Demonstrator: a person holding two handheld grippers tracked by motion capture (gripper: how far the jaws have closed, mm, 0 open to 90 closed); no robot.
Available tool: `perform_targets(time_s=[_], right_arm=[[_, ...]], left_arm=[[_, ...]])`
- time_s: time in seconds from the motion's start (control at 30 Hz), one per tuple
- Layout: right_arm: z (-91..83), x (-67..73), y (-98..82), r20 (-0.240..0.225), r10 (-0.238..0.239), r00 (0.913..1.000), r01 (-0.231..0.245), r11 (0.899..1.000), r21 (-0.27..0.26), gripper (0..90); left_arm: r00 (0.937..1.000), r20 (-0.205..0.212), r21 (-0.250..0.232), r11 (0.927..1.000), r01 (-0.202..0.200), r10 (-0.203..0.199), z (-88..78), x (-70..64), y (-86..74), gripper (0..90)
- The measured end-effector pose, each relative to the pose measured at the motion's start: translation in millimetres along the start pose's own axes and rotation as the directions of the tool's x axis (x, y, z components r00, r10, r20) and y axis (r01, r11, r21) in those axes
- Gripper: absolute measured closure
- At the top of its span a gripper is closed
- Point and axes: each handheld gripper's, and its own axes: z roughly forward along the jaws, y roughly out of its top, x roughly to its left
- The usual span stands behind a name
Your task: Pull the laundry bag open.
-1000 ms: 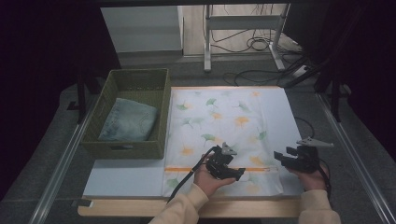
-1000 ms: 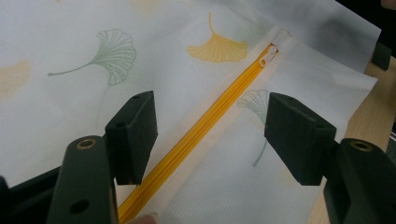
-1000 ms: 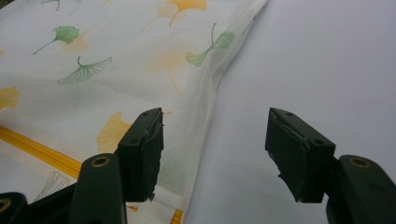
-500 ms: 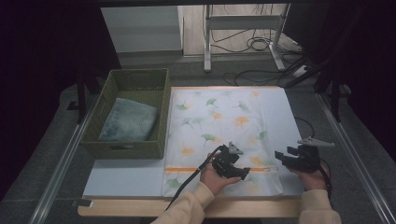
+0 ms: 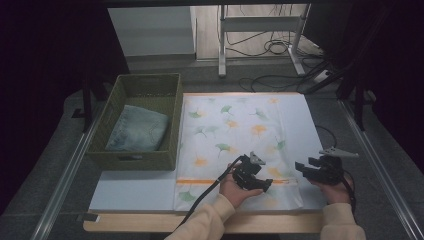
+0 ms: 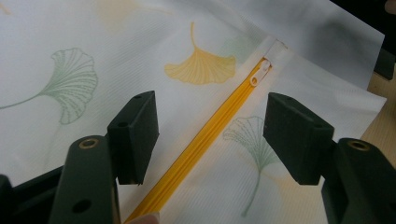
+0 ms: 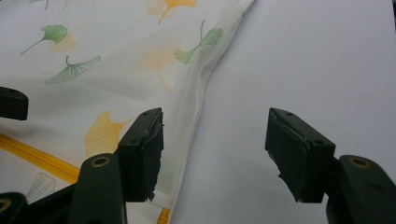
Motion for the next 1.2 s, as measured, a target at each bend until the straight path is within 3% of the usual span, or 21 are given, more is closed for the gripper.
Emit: perform_targets(time_s=[0.53,1.2], right_arm=[[-1.6,-4.4,-0.5,0.009,0.009,0.9999,-0.009,1.0,-0.005,37.3],[-2.4,-8.0,-1.9,0.028,0.021,0.9994,-0.021,1.0,-0.005,37.3]], left_arm=[[0.9995,0.009,0.023,0.9993,-0.029,0.029,13.6,-5.8,9.9,40.4],[0.9951,0.059,0.049,0.9954,-0.082,0.079,36.7,-24.8,24.8,42.7]])
